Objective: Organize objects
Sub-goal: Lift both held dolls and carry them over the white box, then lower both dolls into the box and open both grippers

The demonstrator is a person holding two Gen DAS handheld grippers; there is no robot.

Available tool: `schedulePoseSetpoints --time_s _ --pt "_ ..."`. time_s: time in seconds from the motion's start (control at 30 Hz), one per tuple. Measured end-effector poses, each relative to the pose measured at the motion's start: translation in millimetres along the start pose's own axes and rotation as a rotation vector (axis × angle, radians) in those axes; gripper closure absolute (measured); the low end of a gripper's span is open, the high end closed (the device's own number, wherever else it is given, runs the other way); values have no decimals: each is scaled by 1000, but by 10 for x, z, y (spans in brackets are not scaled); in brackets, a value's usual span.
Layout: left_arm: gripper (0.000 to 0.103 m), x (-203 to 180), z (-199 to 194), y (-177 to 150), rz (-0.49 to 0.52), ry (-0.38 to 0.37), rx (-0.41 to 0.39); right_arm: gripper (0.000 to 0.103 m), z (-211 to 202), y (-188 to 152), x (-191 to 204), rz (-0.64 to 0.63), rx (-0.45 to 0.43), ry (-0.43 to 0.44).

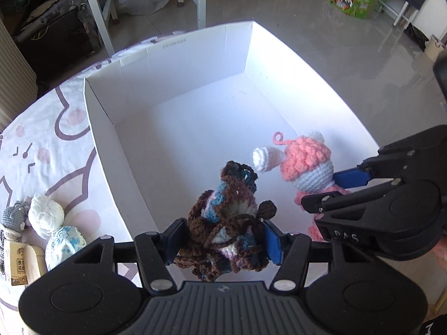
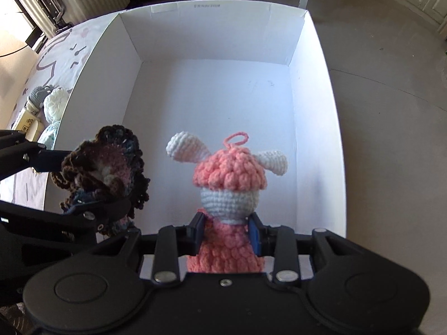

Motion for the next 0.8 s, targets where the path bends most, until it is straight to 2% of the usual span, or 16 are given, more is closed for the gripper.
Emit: schedulePoseSetpoints --time_s 0.33,0.6,0.8 --pt "41 20 227 -65 26 25 65 69 184 -5 77 6 61 -12" --pt "40 16 251 -73 20 11 65 73 170 -16 55 37 58 -2" --pt "35 5 256 -73 12 10 65 72 157 -50 56 46 58 -9"
Point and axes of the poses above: each gripper's, at about its wrist camera, not at the fingertips, and z roughly the way its jaws point, x to its left, y to its top, the point moved 2 cm from there along z, roughly the way its jaws point, and after that the axes turned 6 degrees about -y, right-handed, at the moved point
